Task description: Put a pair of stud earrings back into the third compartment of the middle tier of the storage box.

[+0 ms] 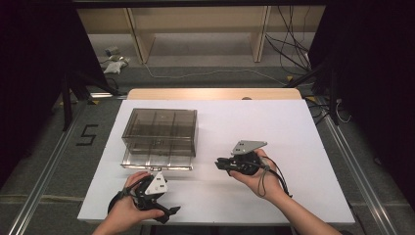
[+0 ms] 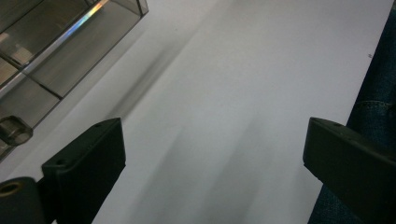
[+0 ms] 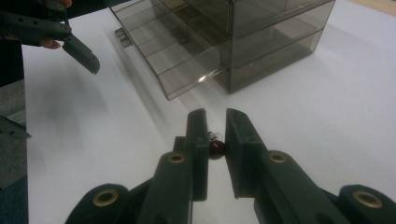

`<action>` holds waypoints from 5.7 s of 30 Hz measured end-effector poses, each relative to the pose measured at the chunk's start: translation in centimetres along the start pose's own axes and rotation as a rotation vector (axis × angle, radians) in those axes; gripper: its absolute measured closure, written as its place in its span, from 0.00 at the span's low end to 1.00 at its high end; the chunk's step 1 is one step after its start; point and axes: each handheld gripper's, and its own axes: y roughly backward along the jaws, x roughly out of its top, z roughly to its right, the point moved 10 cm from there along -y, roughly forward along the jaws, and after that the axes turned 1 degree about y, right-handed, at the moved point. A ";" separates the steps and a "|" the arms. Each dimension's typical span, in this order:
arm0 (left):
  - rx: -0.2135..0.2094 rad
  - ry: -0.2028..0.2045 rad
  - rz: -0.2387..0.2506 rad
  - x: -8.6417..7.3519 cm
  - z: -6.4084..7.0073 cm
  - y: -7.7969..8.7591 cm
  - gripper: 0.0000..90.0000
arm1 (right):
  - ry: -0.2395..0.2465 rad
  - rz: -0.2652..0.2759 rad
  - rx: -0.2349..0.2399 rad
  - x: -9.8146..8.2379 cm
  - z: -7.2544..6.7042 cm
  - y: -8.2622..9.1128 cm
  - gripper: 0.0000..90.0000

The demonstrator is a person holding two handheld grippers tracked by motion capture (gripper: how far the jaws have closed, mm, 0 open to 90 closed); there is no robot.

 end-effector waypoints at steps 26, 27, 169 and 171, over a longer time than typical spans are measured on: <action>-0.001 0.001 0.001 0.0 0.0 0.0 0.06 | 0.016 -0.002 0.018 0.7 -0.8 -1.2 0.89; -0.002 0.001 0.002 0.0 0.0 0.0 0.06 | 0.017 -0.001 0.019 0.8 -0.9 -1.2 0.89; -0.019 -0.004 0.013 0.1 0.3 0.0 0.06 | 0.085 -0.015 0.080 4.9 -3.4 -7.9 0.89; -0.019 -0.004 0.013 0.1 0.3 0.0 0.06 | 0.085 -0.017 0.079 4.9 -3.5 -8.0 0.89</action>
